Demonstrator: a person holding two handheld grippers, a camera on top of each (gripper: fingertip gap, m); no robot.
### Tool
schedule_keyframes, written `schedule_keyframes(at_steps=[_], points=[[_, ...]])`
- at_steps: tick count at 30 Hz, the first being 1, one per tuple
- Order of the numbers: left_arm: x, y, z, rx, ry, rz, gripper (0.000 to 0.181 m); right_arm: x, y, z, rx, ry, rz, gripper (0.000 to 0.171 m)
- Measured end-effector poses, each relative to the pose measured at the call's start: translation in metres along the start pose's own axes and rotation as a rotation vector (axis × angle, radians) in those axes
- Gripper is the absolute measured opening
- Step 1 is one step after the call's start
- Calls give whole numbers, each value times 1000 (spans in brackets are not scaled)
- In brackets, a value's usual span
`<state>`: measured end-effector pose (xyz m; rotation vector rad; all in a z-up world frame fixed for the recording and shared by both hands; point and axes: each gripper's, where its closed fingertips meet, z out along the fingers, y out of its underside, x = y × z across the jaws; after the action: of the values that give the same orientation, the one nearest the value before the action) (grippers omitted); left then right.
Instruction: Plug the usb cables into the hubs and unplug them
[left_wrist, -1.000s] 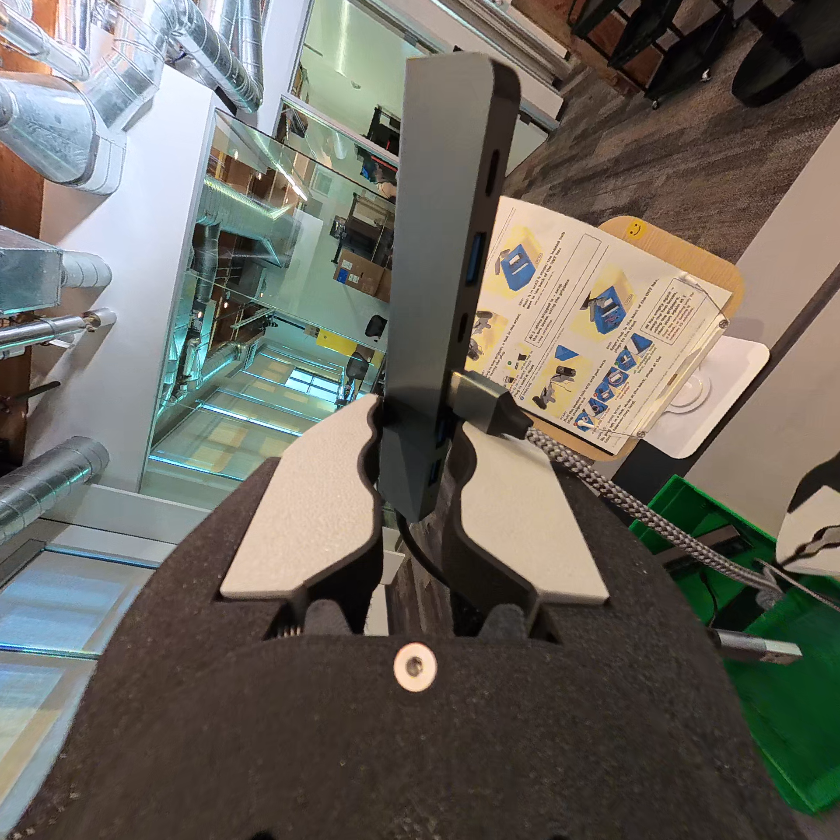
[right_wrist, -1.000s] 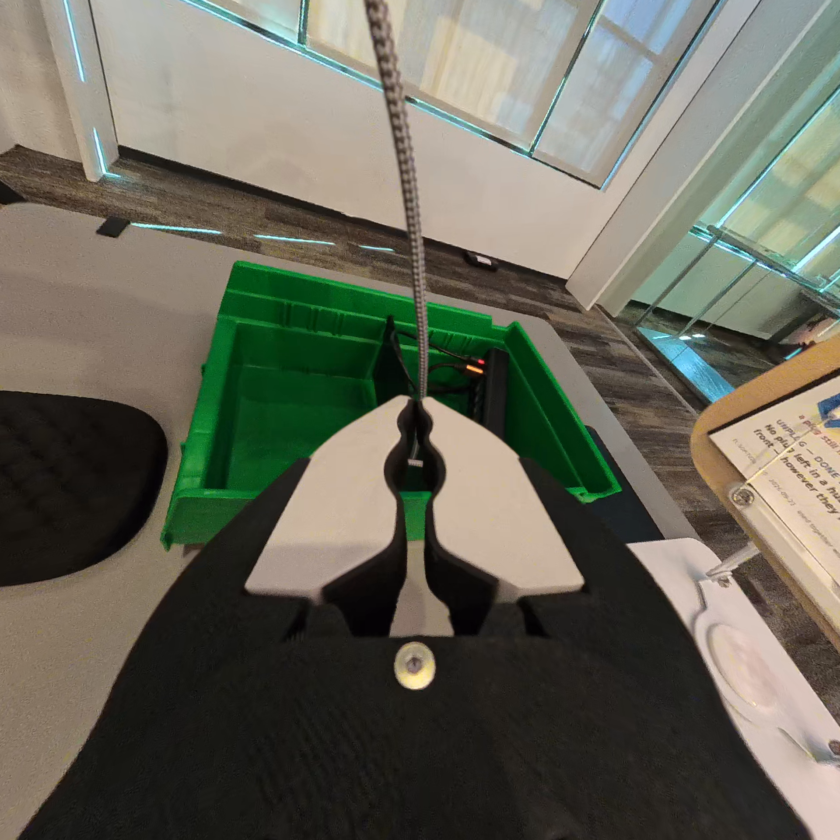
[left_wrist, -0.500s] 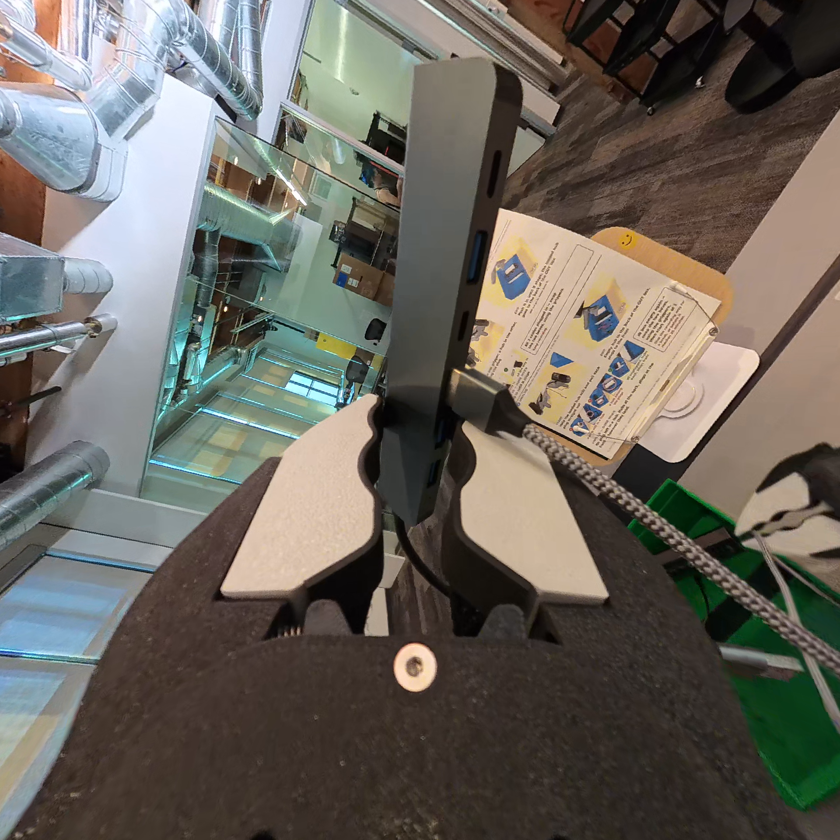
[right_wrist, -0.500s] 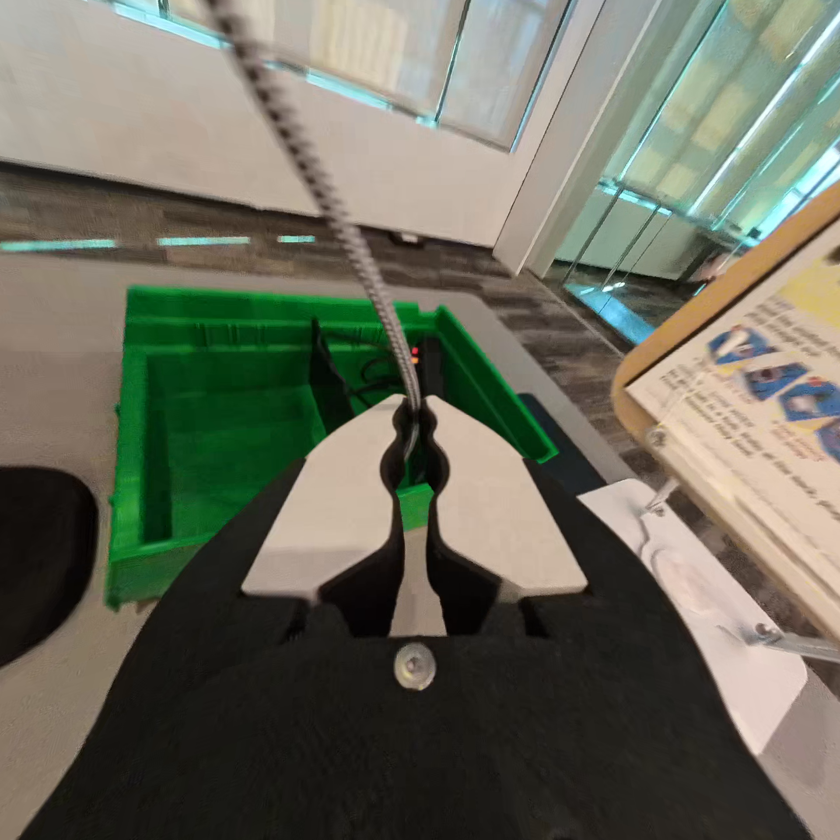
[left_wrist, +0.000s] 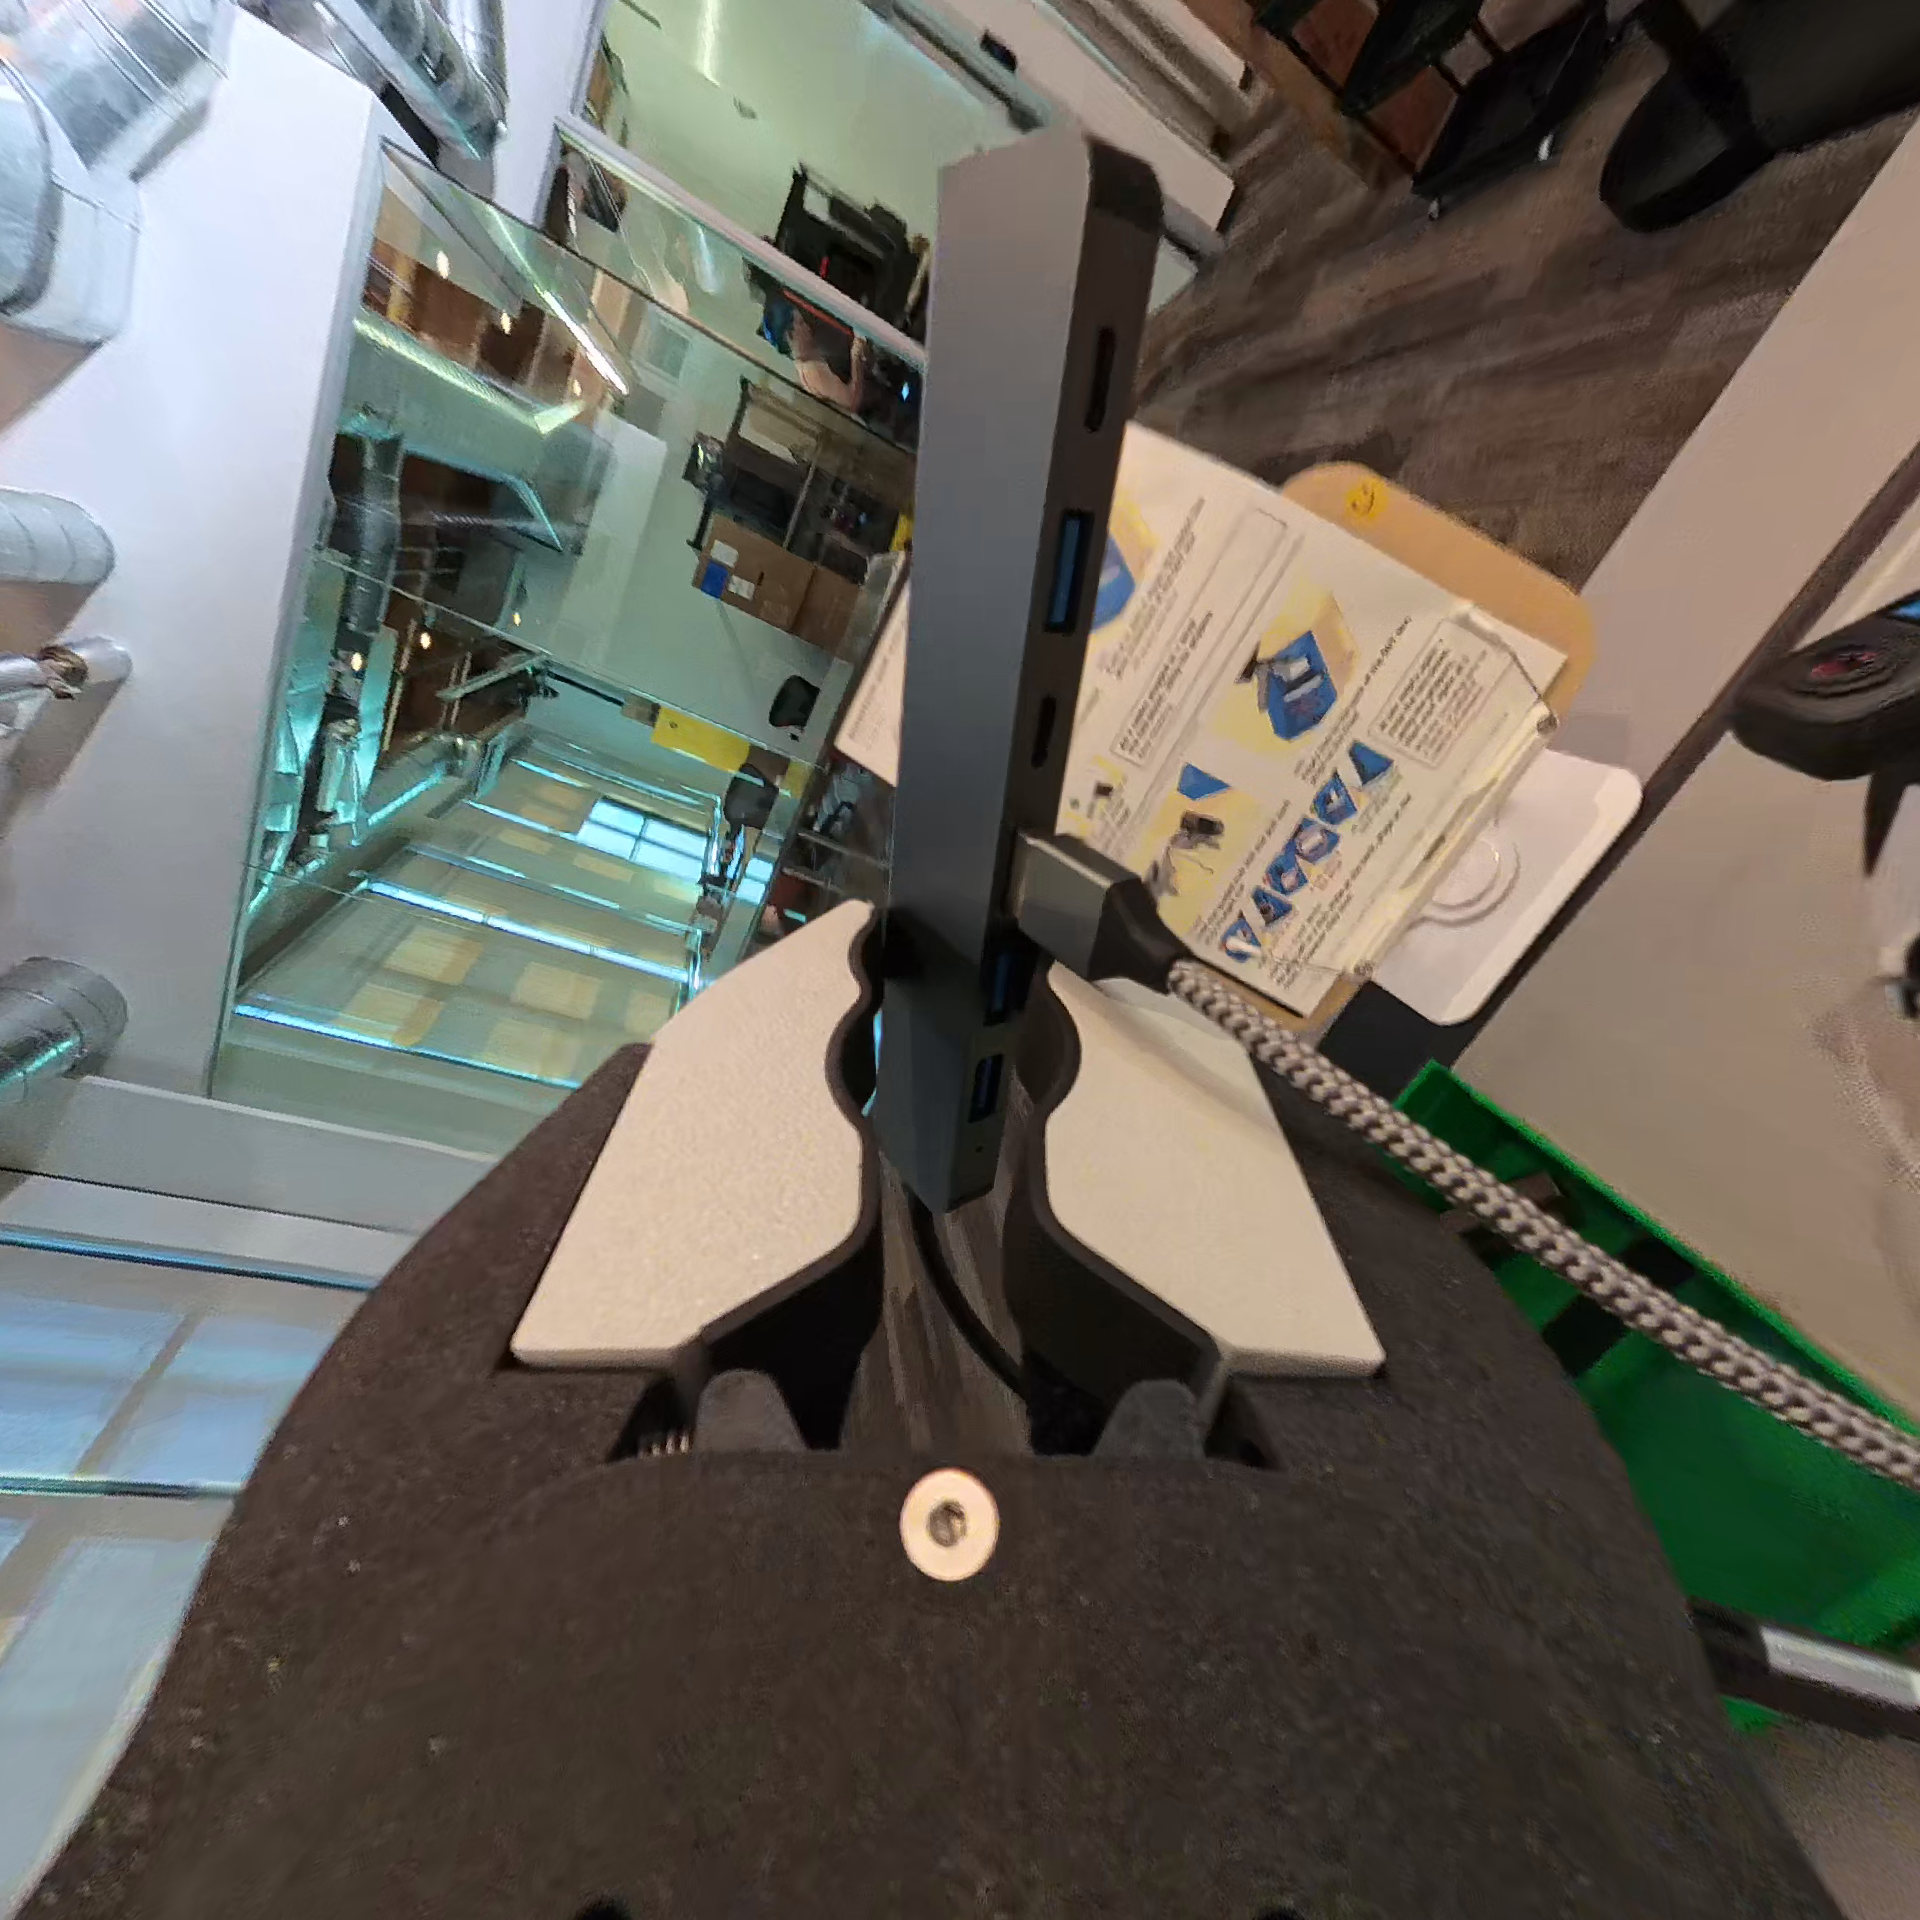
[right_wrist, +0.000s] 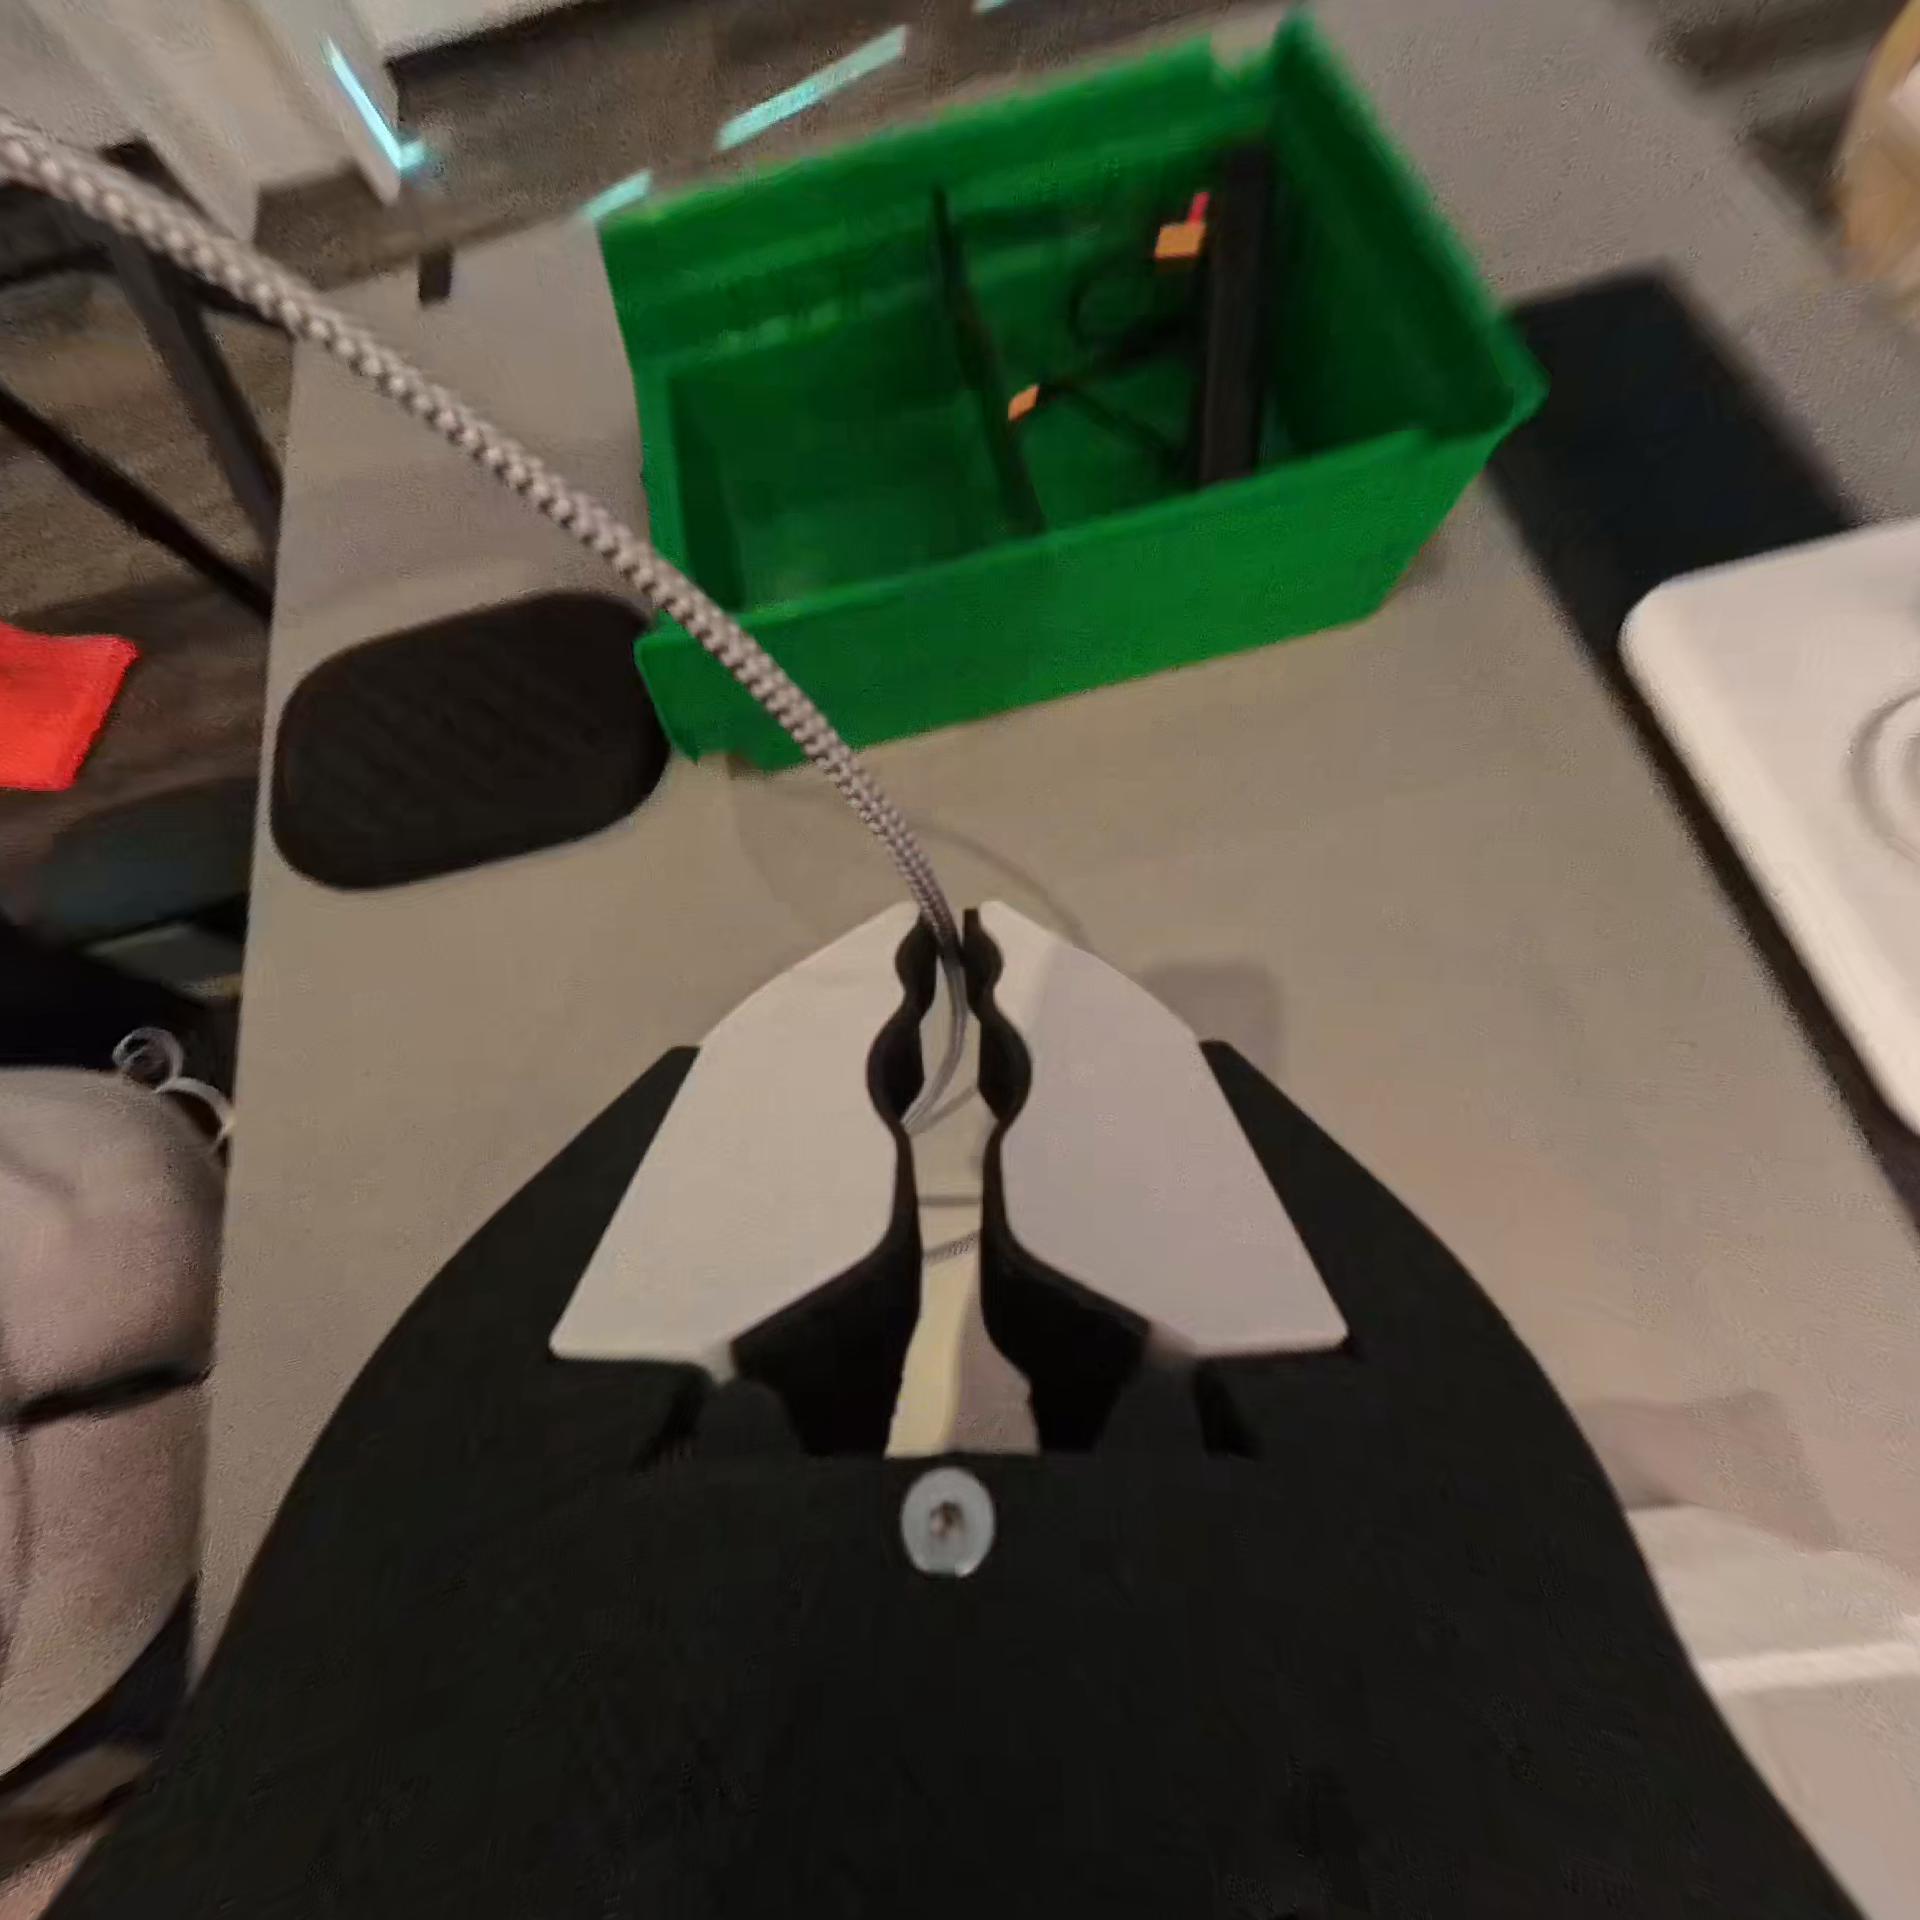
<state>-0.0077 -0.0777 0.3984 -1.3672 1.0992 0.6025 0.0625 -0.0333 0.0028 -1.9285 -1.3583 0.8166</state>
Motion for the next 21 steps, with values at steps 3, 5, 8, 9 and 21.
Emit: schedule_keyframes(at_steps=[3,5,8,9,21], points=[[34,35,28,-117,8,67,22,-2,38,10,-191,-141,172,20],[64,58,45,-161,20,102,22,-6,25,-3,-103,-203,273,21],[102,85,68,-160,-1,111,21,-7,-12,-41,150,-239,333,30],[115,92,75,-154,-6,98,21,-8,-27,-55,251,-249,350,38],[237,93,135,5,-86,161,17,2,-101,-98,849,-425,566,62]])
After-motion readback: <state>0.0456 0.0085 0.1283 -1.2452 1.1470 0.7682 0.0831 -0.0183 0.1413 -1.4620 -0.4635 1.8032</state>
